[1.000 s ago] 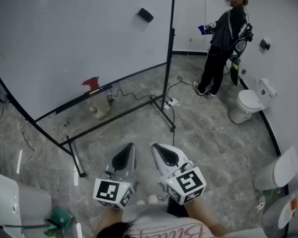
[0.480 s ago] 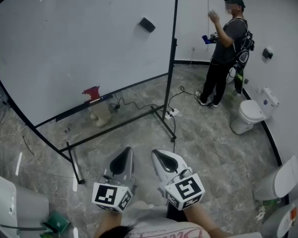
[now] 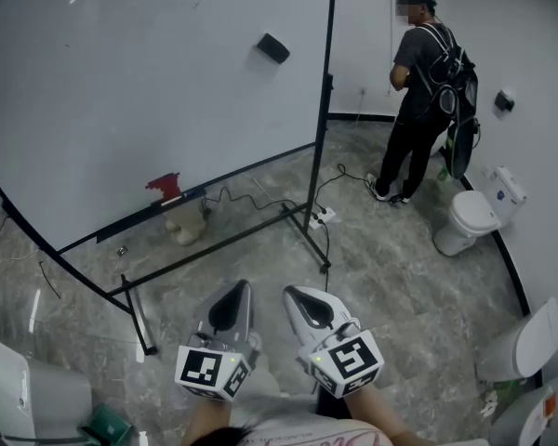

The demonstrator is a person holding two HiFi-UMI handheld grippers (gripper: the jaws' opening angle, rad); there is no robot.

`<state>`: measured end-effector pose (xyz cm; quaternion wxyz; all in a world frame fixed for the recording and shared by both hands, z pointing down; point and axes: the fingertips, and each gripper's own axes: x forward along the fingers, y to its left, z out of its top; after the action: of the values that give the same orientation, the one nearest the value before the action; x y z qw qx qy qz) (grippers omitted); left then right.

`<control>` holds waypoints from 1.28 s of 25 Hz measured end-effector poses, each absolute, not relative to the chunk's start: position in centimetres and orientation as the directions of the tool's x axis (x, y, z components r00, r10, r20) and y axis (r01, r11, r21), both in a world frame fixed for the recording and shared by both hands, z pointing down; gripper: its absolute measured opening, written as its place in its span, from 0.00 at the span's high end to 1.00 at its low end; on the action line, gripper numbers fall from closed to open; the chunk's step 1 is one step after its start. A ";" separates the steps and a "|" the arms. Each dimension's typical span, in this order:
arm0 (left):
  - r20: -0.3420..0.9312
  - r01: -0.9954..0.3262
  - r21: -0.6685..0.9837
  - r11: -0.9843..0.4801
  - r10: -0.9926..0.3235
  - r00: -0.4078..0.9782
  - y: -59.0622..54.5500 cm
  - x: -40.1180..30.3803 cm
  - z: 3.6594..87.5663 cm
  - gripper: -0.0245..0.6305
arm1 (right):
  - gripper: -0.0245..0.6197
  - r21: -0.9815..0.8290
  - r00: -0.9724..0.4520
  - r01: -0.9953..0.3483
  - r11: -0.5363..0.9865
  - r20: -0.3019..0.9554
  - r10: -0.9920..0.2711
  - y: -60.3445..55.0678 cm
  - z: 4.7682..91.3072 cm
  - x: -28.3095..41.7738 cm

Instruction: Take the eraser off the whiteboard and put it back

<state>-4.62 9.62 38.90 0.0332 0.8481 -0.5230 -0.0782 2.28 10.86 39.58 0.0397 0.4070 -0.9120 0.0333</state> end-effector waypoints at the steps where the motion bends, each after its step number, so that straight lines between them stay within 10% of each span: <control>1: -0.098 -0.880 0.138 -0.455 -0.890 0.445 8.7 -4.6 39.0 0.96 | 0.96 -0.026 -0.664 -0.747 0.665 0.099 -0.742 10.0 39.6 2.2; 32: -0.172 -0.805 0.070 -0.590 -0.802 0.573 -23.3 -5.6 33.7 0.96 | 0.90 0.215 -0.549 -0.831 0.514 -0.163 -0.820 -28.1 23.9 0.4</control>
<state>-5.64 -23.27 33.68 -0.0081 0.8867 -0.4529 -0.0930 0.45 -28.12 23.94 -0.0202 0.4744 -0.8698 -0.1345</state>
